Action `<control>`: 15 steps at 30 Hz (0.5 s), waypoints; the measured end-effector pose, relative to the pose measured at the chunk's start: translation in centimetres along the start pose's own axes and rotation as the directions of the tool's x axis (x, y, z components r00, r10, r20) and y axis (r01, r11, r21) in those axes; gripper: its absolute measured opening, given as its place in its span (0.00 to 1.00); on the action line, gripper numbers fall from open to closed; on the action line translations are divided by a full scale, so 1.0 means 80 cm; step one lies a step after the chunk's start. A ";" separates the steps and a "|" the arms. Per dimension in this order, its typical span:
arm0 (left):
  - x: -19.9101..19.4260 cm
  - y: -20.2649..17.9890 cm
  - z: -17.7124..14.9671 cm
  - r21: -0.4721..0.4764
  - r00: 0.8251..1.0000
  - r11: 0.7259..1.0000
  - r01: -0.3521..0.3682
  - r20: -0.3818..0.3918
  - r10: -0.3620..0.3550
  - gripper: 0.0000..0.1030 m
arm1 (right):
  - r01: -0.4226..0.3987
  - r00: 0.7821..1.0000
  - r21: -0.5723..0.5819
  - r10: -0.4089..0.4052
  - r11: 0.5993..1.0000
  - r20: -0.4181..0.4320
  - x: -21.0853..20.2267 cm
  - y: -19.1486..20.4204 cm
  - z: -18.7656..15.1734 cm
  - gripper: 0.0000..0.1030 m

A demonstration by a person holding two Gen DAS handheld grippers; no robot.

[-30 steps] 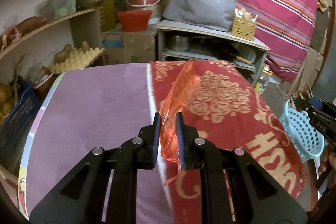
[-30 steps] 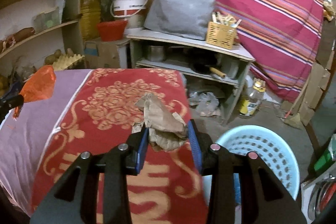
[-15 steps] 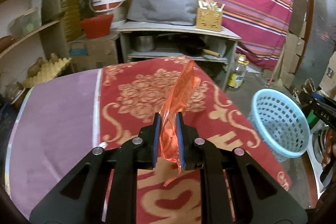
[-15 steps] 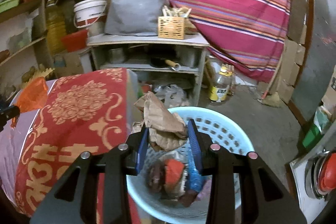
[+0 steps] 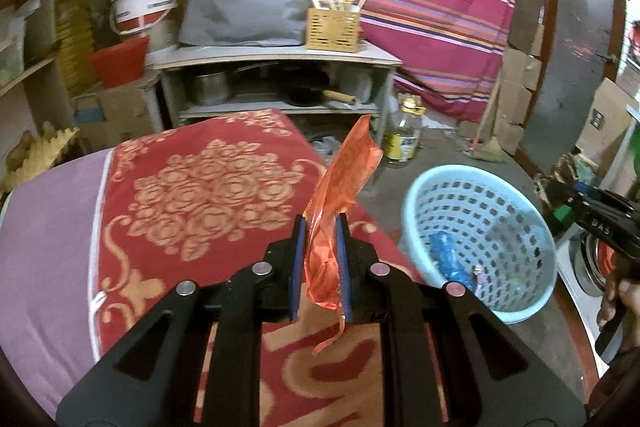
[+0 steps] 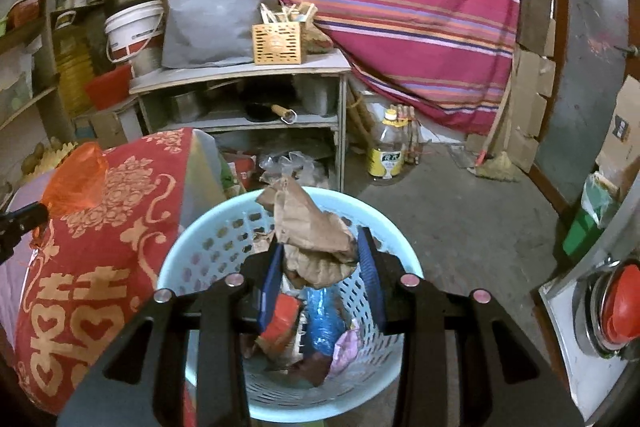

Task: Collect trash
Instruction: 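Open both grippers over the basket, dropping the brown paper and orange bag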

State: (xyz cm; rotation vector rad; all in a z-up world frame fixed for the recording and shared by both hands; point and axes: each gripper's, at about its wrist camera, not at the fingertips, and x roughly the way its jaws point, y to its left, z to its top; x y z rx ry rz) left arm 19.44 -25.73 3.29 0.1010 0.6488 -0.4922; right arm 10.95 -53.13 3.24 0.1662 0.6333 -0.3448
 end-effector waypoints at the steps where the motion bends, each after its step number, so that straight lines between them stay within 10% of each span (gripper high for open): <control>1: 0.003 -0.007 0.000 0.011 1.000 1.000 0.009 0.000 -0.009 0.13 | -0.001 1.000 0.008 0.001 1.000 -0.004 0.002 -0.005 -0.001 0.36; 15: 0.053 -0.108 -0.011 0.092 0.995 0.991 0.099 -0.042 -0.095 0.13 | -0.021 0.999 0.048 0.023 0.999 -0.048 0.019 -0.044 -0.018 0.36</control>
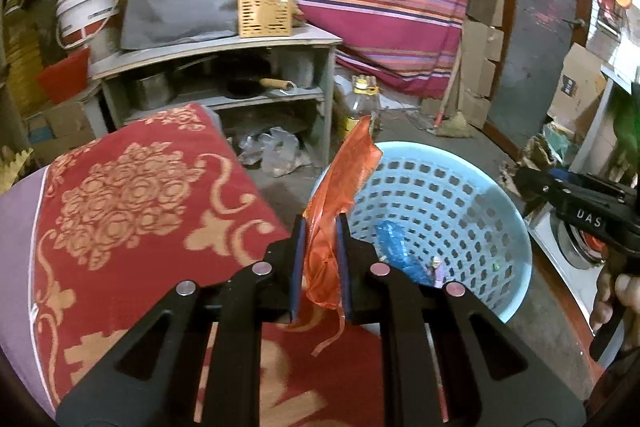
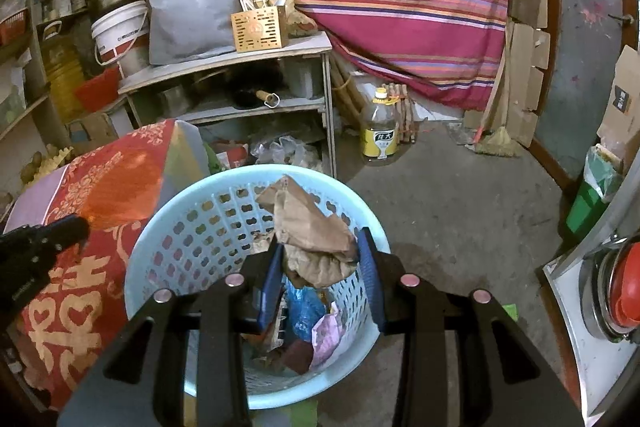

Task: Collect trash
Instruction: 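Open both grippers over the basket, dropping the brown paper and orange bag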

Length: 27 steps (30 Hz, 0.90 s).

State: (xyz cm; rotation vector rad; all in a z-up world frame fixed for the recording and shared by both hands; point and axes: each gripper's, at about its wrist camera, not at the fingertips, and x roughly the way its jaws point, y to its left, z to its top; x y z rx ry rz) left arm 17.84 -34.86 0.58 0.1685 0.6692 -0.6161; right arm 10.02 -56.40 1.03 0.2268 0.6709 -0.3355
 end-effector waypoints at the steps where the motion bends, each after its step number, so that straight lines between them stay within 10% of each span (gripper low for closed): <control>1: 0.004 -0.007 0.000 0.008 1.000 1.000 0.008 -0.004 -0.008 0.13 | -0.003 1.000 0.002 0.003 1.000 -0.001 0.002 -0.002 0.000 0.36; 11: 0.028 -0.029 0.006 0.021 0.999 0.999 0.045 -0.008 -0.044 0.17 | 0.013 0.999 -0.007 -0.014 1.000 -0.036 0.023 -0.001 -0.001 0.36; 21: 0.016 -0.021 0.010 -0.014 0.999 0.999 0.045 0.020 -0.045 0.71 | 0.019 0.999 -0.006 -0.019 1.000 -0.037 0.023 0.009 0.002 0.36; 27: -0.012 0.000 0.012 -0.046 0.997 0.999 0.012 0.073 -0.008 0.84 | 0.016 0.999 -0.007 -0.016 1.000 -0.033 0.023 0.013 0.004 0.36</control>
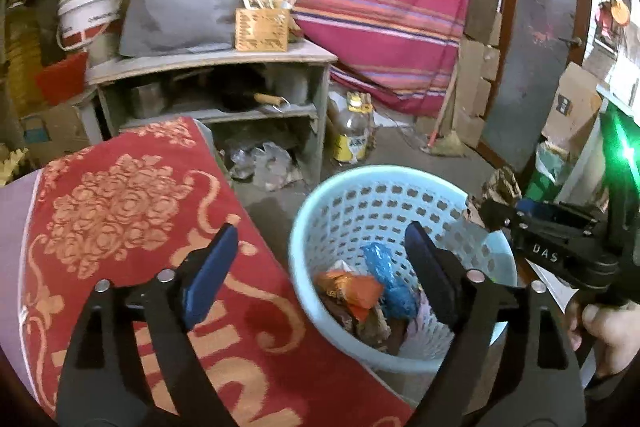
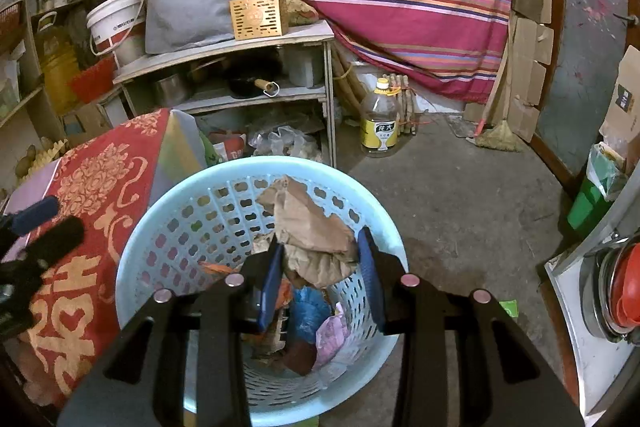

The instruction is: Collect trash

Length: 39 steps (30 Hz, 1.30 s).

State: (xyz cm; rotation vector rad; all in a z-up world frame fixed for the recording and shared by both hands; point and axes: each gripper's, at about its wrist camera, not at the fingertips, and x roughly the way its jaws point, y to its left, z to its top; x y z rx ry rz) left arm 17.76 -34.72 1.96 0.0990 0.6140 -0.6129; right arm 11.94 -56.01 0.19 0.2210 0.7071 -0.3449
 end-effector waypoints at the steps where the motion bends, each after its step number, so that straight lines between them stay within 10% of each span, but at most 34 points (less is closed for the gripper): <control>1: -0.007 0.004 0.001 -0.005 1.000 1.000 -0.011 0.015 0.011 0.85 | -0.002 1.000 0.001 0.002 1.000 0.001 0.001 0.002 0.001 0.36; 7: -0.057 0.024 0.005 -0.017 0.992 0.997 -0.078 0.102 0.079 0.94 | -0.009 1.000 0.001 0.009 1.000 0.009 0.007 0.018 0.006 0.37; 11: -0.098 0.046 0.002 -0.010 0.979 0.990 -0.142 0.148 0.142 0.95 | 0.011 1.000 -0.011 -0.011 1.000 0.002 0.014 0.031 0.004 0.69; 21: -0.199 0.117 -0.022 -0.076 0.937 0.962 -0.263 0.218 0.273 0.95 | -0.004 0.998 -0.019 0.005 1.000 0.058 -0.016 0.064 0.002 0.90; 39: -0.306 0.176 -0.124 -0.135 0.858 0.891 -0.434 0.240 0.454 0.95 | -0.171 0.963 -0.157 0.198 0.973 0.182 -0.150 0.217 -0.105 0.94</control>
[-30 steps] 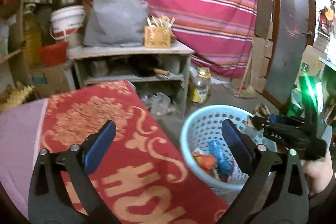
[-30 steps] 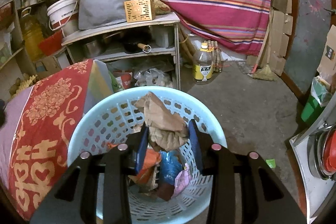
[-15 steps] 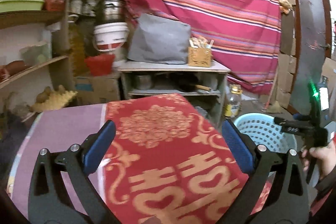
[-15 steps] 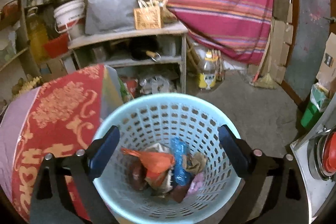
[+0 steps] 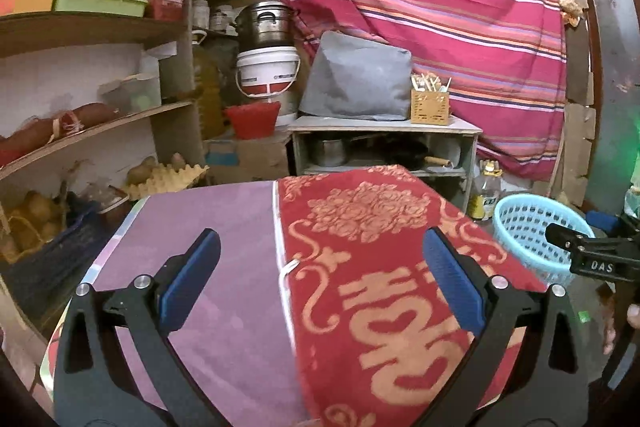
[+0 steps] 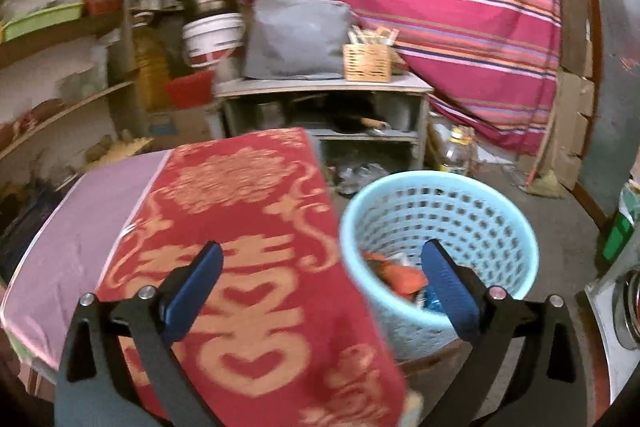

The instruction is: Collect trash

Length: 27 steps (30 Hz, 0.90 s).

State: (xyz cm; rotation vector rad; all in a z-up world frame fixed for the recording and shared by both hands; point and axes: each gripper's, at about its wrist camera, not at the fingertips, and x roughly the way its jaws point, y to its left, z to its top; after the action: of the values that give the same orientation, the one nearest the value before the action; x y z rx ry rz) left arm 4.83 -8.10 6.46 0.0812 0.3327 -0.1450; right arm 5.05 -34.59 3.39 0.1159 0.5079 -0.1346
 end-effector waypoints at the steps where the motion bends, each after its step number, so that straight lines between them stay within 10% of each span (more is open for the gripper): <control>1: -0.004 0.003 -0.005 -0.001 1.000 1.000 -0.006 0.000 0.006 0.95 | -0.006 1.000 -0.014 0.006 1.000 0.008 -0.006 0.011 -0.005 0.94; 27: -0.045 0.065 -0.114 -0.055 0.980 0.979 -0.198 -0.029 0.197 0.95 | -0.073 0.995 -0.074 0.078 0.995 0.067 -0.035 0.108 -0.060 0.95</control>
State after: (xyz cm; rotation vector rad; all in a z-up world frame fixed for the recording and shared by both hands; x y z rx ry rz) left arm -0.67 -1.55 -0.63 0.0580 0.3500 0.0626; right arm 1.69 -25.10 1.31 0.0603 0.4377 -0.0461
